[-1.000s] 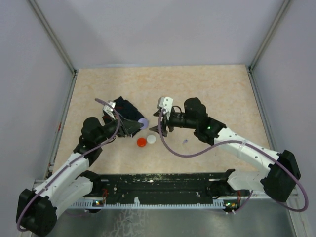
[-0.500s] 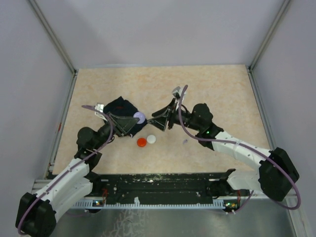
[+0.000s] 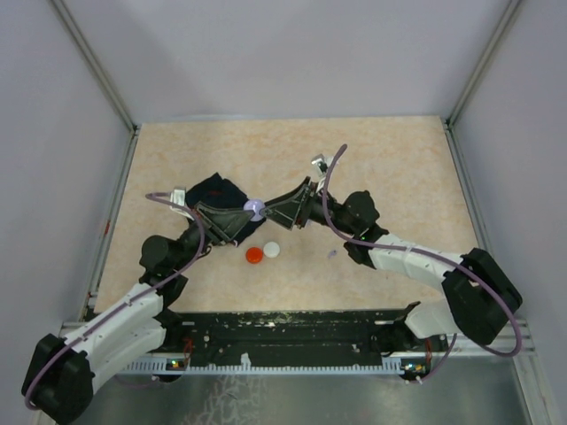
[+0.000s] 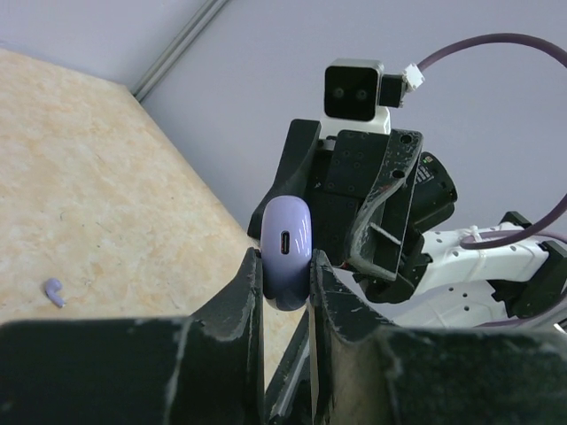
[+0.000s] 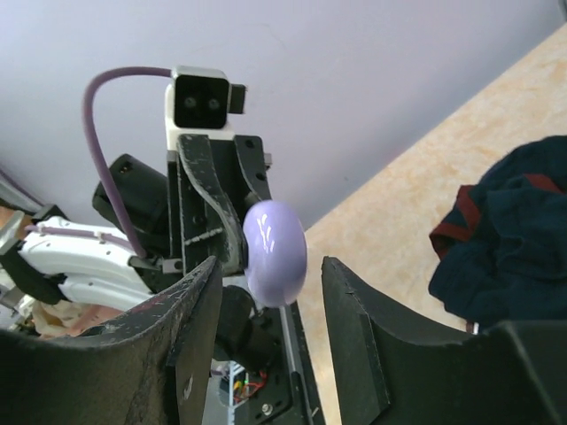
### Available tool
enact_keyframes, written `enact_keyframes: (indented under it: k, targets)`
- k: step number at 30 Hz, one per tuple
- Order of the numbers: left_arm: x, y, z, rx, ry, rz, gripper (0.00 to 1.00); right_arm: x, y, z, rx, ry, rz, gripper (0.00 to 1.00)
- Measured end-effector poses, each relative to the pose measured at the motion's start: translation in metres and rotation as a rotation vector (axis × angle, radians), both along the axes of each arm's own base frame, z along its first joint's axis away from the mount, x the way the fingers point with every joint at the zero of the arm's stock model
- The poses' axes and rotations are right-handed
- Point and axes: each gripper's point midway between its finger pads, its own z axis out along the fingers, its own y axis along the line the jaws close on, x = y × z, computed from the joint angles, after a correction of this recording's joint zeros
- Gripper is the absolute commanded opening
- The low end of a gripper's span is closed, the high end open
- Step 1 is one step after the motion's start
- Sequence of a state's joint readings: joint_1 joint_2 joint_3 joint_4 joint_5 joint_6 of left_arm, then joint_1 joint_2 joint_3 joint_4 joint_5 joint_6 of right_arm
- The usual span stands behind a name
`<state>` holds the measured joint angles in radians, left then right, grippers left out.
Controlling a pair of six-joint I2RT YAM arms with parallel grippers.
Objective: Insert the wireless bluetooth earbuds into the charging case
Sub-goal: Pick up the charging case from the corner of the board.
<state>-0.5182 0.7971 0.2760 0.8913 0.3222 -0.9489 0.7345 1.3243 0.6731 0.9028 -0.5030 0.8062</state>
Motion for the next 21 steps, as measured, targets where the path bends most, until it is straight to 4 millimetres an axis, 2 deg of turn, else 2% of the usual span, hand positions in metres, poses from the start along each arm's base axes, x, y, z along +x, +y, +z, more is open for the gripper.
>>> enact_keyframes:
  k: [5,14,17,21]
  targets:
    - [-0.003,-0.008,0.002,-0.016,-0.002,-0.012,0.00,-0.004,0.000,0.011,0.056,-0.001,0.024,0.43]
    - [-0.004,-0.009,0.009,-0.050,-0.020,0.004,0.00,-0.008,-0.001,0.011,0.092,0.009,0.047,0.34]
    - [-0.005,-0.008,0.009,-0.056,-0.024,0.006,0.01,-0.008,-0.001,0.010,0.096,0.015,0.053,0.27]
    - [-0.006,-0.008,0.011,-0.064,-0.035,0.005,0.13,-0.008,0.000,0.010,0.103,0.016,0.055,0.12]
